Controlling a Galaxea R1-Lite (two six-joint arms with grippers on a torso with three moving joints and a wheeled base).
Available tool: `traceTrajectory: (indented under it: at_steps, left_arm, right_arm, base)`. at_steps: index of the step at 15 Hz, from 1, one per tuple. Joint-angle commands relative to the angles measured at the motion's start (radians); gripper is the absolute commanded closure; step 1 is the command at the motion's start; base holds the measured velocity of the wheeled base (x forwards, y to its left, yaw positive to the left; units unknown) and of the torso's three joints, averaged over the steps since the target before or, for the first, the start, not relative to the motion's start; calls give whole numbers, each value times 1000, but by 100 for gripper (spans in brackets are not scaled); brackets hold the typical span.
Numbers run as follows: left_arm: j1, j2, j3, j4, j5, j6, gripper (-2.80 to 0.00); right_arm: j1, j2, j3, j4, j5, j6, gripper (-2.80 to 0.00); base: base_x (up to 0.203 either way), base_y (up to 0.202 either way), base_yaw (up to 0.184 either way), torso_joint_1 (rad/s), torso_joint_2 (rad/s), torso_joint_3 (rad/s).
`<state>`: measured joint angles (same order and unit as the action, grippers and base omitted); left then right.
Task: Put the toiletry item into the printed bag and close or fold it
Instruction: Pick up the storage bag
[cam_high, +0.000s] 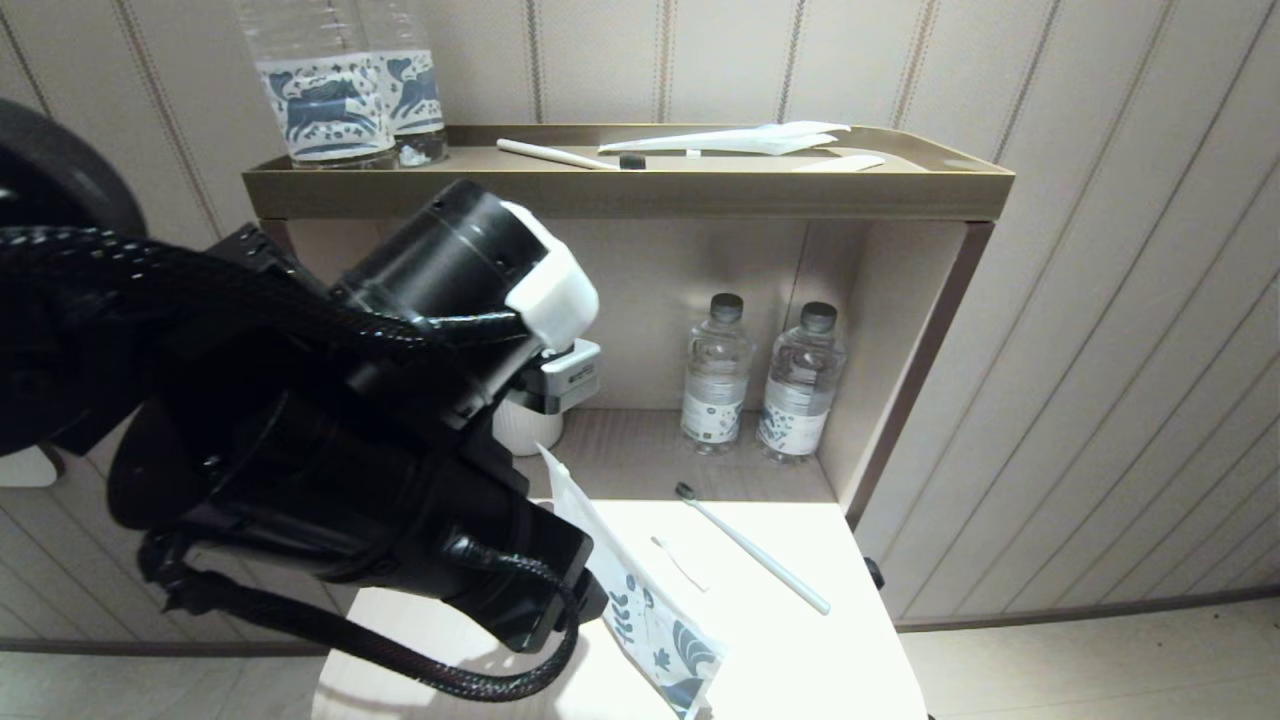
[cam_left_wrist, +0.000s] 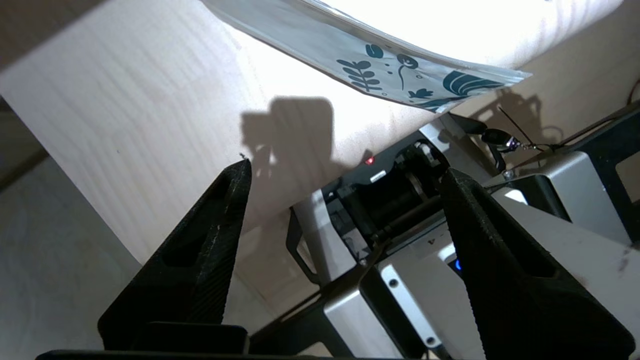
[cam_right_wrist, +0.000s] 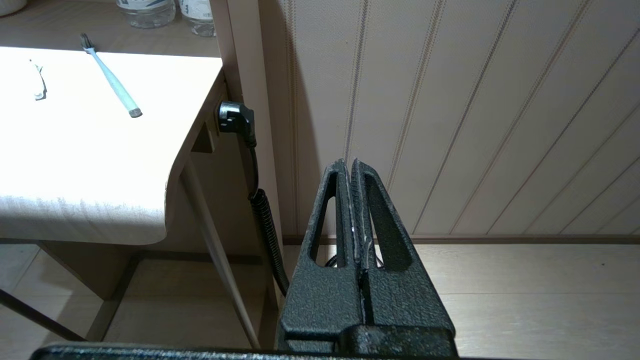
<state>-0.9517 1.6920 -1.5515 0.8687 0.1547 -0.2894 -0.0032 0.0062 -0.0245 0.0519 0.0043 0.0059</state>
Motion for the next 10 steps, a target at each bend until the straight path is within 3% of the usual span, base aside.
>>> traceTrajectory:
  at_steps: [1,3,5,8,10]
  left_arm:
    - [-15,112,-137,123,13,-53,-280]
    - [-19,201,-329,279,18,-135,-280]
    - [-22,275,-394,347,21,-189,-280]
    - [-24,343,-386,326,31,-223,-280]
    - [-24,346,-386,235,48,-250,-280]
  right_arm:
    - [0,0,0,0,0,0,0]
    - [0,0,0,0,0,0,0]
    - [0,0,0,0,0,0,0]
    - [0,0,0,0,0,0,0]
    - [0,1,0,0,0,0,0]
  base:
    - [0,0,0,0,0,0]
    - [0,0,0,0,0,0]
    - [0,0,0,0,0,0]
    - [0,0,0,0,0,0]
    - [0,0,0,0,0,0]
